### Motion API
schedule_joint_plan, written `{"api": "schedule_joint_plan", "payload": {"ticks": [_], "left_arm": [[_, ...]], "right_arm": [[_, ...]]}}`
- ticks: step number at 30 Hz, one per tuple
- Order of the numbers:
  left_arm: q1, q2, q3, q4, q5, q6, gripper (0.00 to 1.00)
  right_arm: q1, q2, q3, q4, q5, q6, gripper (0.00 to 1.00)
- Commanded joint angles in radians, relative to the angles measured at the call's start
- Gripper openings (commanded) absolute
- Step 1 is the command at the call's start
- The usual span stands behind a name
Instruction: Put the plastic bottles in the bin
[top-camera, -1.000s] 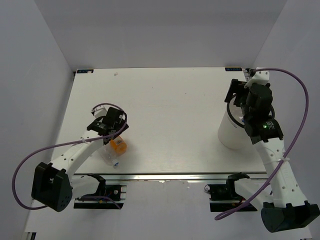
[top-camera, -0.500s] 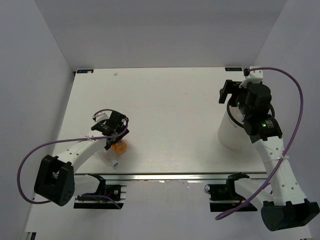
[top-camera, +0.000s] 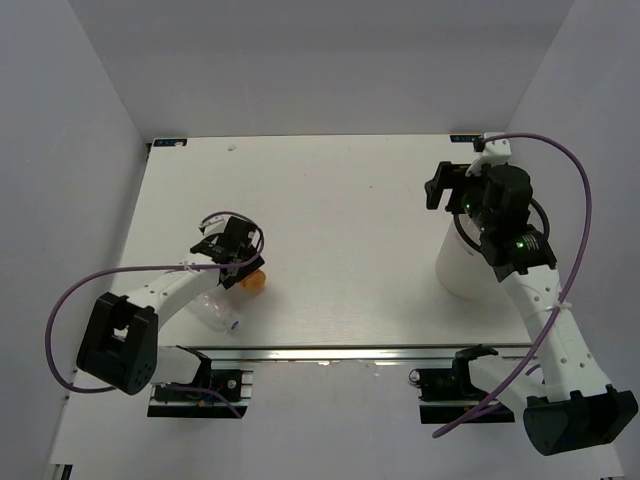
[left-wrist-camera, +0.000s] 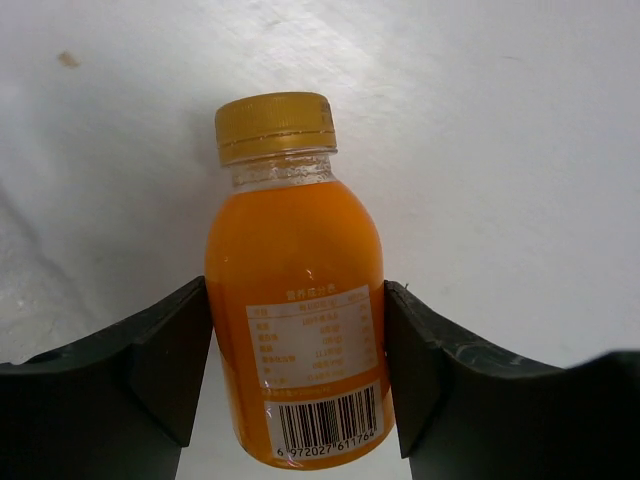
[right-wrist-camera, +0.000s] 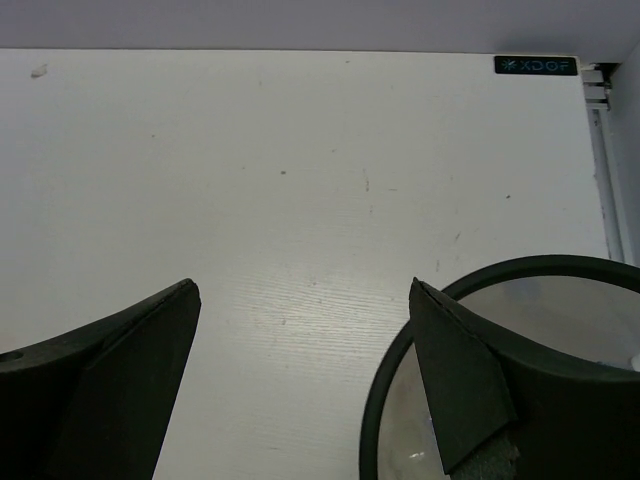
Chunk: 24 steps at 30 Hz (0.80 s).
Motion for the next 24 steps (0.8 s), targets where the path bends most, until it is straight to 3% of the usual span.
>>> {"api": "schedule_joint_plan", "payload": {"ticks": [1, 3, 7, 9, 12, 14, 20, 24], "left_arm": [[-0.003, -0.050, 0.063, 0.143, 0.116, 0.177, 0.40], [-0.004, -0.111, 0.060, 0.267, 0.219, 0.289, 0.33], [-0.020, -0.216, 0.026, 0.516, 0.691, 0.457, 0.33], [-0.024, -0.266, 0.000, 0.652, 0.823, 0.488, 0.36], [-0.029, -0.319, -0.061, 0.870, 1.079, 0.476, 0.37], [-0.035, -0.363, -0.122, 1.002, 1.186, 0.463, 0.36], [-0.075, -0.363, -0.190, 1.138, 1.290, 0.419, 0.32], [-0.102, -0.354, -0.170, 1.132, 1.278, 0.442, 0.31]], "right_arm": [[0.036, 0.016, 0.005, 0.038, -0.076, 0.026, 0.89], [0.083, 0.038, 0.008, 0.040, -0.149, 0.029, 0.89], [0.220, 0.104, 0.017, 0.046, -0.272, 0.013, 0.89], [0.292, 0.147, 0.027, 0.054, -0.356, 0.013, 0.89], [0.315, 0.171, 0.007, 0.118, -0.603, 0.041, 0.89], [0.315, 0.172, -0.013, 0.176, -0.657, 0.094, 0.89], [0.315, 0.153, -0.113, 0.503, -0.841, 0.359, 0.89], [0.318, 0.147, -0.133, 0.586, -0.811, 0.467, 0.89]]}}
